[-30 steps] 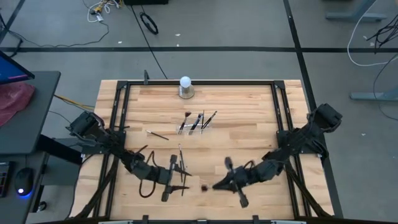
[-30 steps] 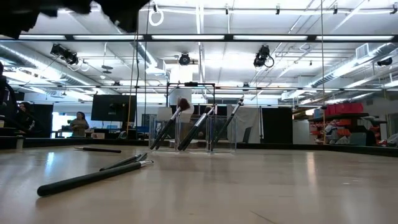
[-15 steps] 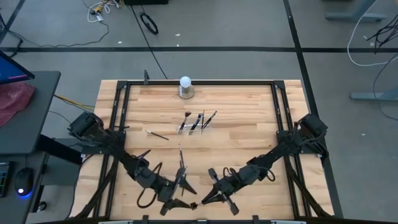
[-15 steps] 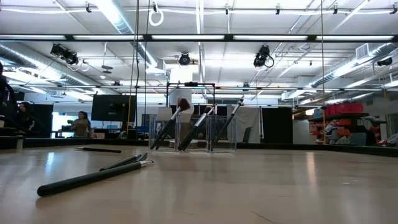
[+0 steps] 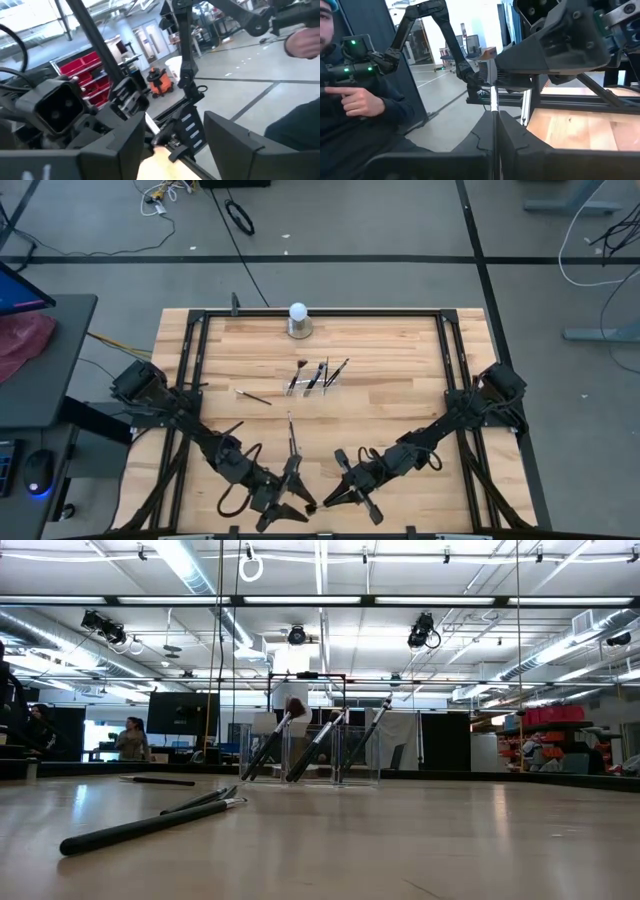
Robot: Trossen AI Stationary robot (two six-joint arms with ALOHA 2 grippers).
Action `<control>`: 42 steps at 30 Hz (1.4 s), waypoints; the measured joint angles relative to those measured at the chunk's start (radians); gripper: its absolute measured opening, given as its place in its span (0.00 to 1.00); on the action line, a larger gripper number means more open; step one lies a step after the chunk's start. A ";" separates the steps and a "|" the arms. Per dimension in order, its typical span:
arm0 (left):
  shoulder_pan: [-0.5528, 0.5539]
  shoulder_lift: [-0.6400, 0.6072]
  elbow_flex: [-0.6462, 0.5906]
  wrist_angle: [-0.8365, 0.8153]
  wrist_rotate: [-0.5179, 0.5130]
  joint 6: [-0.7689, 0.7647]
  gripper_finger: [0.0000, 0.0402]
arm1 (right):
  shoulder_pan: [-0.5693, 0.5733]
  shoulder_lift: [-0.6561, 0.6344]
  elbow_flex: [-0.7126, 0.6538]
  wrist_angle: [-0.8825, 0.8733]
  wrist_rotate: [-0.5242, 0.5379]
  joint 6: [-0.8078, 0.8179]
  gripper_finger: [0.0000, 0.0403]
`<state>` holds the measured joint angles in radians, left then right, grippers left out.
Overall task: Put items in baskets/containers
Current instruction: Put the brow brush into the transparent organizer
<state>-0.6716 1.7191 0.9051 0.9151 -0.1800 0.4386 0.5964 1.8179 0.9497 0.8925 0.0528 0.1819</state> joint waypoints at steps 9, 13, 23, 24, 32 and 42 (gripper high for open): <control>0.002 0.000 0.000 0.012 0.002 -0.006 0.27 | 0.000 0.000 0.000 0.001 0.002 0.000 0.01; 0.012 0.000 0.000 0.012 0.028 -0.013 0.17 | 0.000 0.000 0.000 0.001 0.002 0.000 0.01; 0.032 0.000 0.000 -0.012 0.037 -0.110 0.04 | 0.001 -0.002 0.001 -0.064 0.053 0.082 0.07; 0.031 -0.002 -0.001 -0.025 0.014 -0.122 0.04 | 0.000 -0.005 0.001 -0.089 0.058 0.098 0.09; 0.031 -0.154 -0.001 -0.433 -0.281 -0.311 0.04 | 0.002 -0.069 0.001 -0.510 0.146 0.353 0.29; 0.234 -0.438 0.000 -1.046 -0.531 -0.593 0.04 | 0.023 -0.069 -0.014 -0.724 0.546 0.502 0.31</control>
<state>-0.4380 1.2816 0.9047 -0.1309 -0.7114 -0.1541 0.6199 1.7485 0.9359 0.1686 0.5990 0.6842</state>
